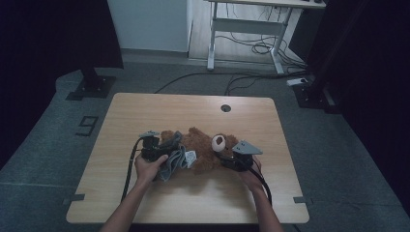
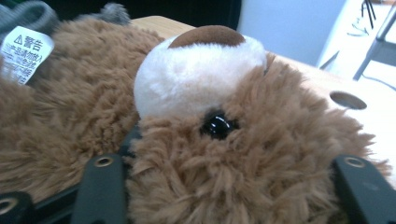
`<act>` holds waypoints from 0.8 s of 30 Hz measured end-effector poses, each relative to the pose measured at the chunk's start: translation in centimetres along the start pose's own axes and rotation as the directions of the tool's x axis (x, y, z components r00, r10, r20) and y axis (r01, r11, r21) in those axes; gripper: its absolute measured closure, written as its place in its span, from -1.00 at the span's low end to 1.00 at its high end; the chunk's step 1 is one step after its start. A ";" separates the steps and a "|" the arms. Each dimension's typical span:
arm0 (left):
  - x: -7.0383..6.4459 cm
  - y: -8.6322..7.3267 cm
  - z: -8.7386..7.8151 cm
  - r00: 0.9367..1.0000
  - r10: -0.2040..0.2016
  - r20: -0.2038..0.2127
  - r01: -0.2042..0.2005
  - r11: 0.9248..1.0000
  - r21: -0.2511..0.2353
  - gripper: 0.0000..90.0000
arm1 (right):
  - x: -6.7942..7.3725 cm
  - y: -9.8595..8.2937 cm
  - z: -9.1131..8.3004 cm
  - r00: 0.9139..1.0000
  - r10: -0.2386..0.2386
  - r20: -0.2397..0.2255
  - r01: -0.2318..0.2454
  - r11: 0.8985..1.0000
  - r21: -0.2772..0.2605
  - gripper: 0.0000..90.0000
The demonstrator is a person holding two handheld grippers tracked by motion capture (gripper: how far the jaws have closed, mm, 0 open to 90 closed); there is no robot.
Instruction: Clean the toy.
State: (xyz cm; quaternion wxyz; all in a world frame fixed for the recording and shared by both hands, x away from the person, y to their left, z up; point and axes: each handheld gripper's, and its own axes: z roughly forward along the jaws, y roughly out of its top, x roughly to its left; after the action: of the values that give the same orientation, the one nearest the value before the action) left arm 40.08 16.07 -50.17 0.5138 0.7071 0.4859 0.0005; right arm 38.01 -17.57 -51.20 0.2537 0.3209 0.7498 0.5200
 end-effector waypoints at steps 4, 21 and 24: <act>-1.2 -0.3 0.1 0.998 0.068 -0.019 -0.068 0.998 -0.003 0.77 | -0.7 -1.3 -0.3 1.000 0.012 0.004 -0.012 1.000 0.019 -0.39; -2.2 -1.0 -6.3 0.954 0.235 -0.186 -0.238 0.971 0.005 0.69 | 0.3 -1.7 -1.7 0.998 0.016 0.062 -0.018 1.000 0.022 -0.71; -1.9 -1.9 -8.0 0.942 0.249 -0.226 -0.252 0.968 0.016 0.69 | 0.4 -1.8 -2.0 0.998 0.016 0.060 -0.017 1.000 0.024 -0.72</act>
State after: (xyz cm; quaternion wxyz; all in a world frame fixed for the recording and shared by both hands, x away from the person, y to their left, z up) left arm 33.79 20.58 -46.87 0.4553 0.7551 0.4475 0.1494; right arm 35.92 -18.92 -52.21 0.2680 0.3457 0.7454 0.5031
